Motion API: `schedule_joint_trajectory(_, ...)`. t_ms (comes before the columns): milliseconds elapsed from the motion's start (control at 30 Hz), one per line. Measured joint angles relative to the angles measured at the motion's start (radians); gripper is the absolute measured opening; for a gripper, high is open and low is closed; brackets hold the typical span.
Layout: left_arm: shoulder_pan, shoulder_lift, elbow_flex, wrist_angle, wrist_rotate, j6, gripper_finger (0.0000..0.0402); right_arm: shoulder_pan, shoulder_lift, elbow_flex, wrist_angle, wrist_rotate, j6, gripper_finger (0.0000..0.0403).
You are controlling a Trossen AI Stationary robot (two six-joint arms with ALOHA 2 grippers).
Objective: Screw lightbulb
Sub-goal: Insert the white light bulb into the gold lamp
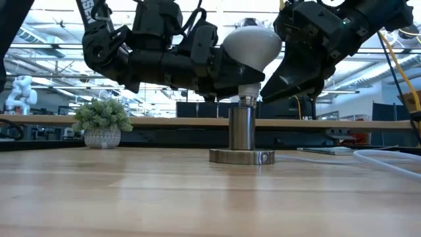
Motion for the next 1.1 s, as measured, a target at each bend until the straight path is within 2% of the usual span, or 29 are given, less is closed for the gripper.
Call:
schedule_joint_trajectory(267,0.001,-0.009,0.0,-0.01,0.035,0.035,0.0172,0.0,0.0,0.0,0.005,0.0,0.0,0.0107)
schedule_joint_trajectory(600,0.002,-0.015,0.005,-0.166,0.026,0.087,0.0172,0.0,0.0,0.0,0.021,0.009,0.0,0.0107)
schedule_joint_trajectory(933,0.002,-0.01,0.0,-0.125,0.023,0.108,0.0172,0.0,0.0,0.0,0.036,0.004,0.006,0.0107)
schedule_joint_trajectory(1100,0.002,-0.01,0.0,-0.122,0.023,0.105,0.0172,0.001,-0.021,0.0,-0.028,-0.004,0.071,0.0107)
